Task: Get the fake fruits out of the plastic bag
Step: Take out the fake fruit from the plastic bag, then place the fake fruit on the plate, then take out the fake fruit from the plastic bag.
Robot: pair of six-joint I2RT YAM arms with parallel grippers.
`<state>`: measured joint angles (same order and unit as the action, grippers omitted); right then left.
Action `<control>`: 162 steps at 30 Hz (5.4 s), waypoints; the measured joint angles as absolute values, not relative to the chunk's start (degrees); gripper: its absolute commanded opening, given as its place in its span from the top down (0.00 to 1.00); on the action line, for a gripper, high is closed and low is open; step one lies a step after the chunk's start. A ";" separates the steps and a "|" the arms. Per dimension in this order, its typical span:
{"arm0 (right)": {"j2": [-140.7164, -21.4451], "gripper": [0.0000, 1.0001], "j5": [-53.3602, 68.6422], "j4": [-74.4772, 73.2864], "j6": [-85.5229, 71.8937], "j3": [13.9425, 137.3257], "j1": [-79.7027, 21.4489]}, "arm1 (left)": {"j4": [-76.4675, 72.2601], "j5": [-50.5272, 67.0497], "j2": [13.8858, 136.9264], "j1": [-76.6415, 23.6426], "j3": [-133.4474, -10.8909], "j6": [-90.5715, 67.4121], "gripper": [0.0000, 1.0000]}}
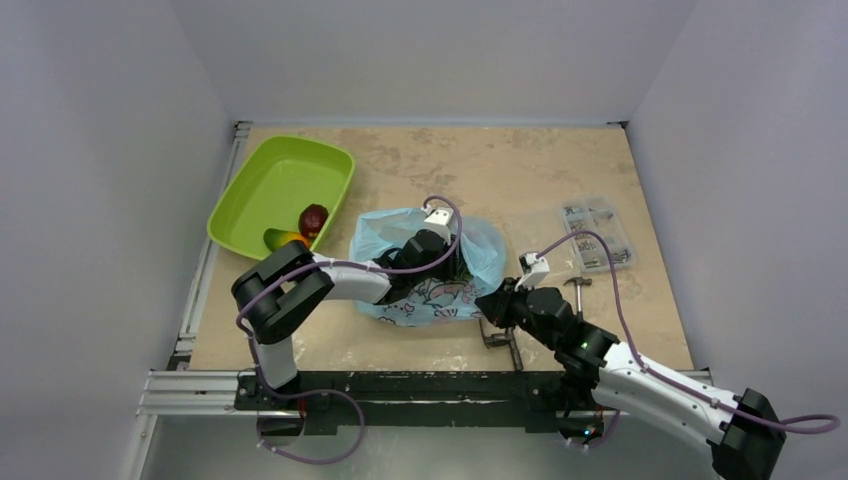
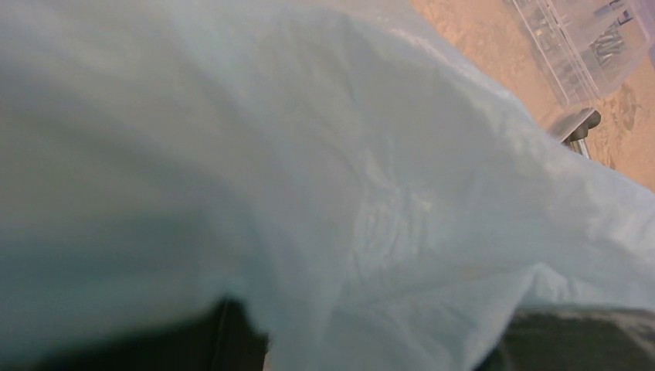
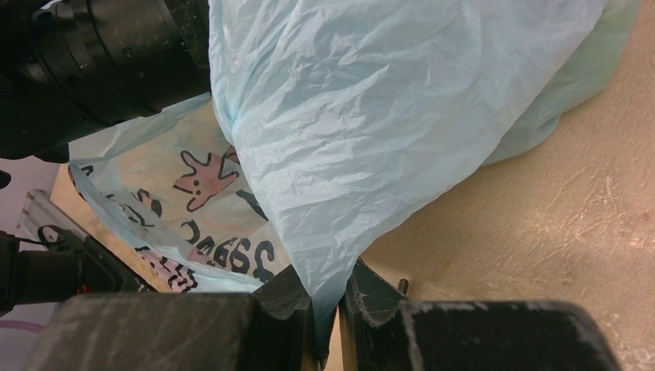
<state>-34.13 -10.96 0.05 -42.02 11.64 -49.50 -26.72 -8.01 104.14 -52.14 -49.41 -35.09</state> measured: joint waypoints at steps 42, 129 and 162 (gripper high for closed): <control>-36.38 0.89 -10.92 0.12 -42.00 11.64 -49.50 | 15.46 -12.73 54.19 -51.22 -47.70 -25.82 1.00; -34.04 0.89 -10.94 0.16 -42.02 11.51 -49.50 | 1.34 -10.33 61.04 -55.70 -36.49 -30.39 0.23; -33.76 0.89 -10.81 0.10 -42.00 10.87 -49.50 | 4.58 -31.40 102.83 -55.72 -62.67 -30.02 0.17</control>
<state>-33.76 -10.81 0.10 -42.00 10.87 -49.50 4.58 -31.40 102.83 -55.72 -62.67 -30.02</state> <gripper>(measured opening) 0.107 0.844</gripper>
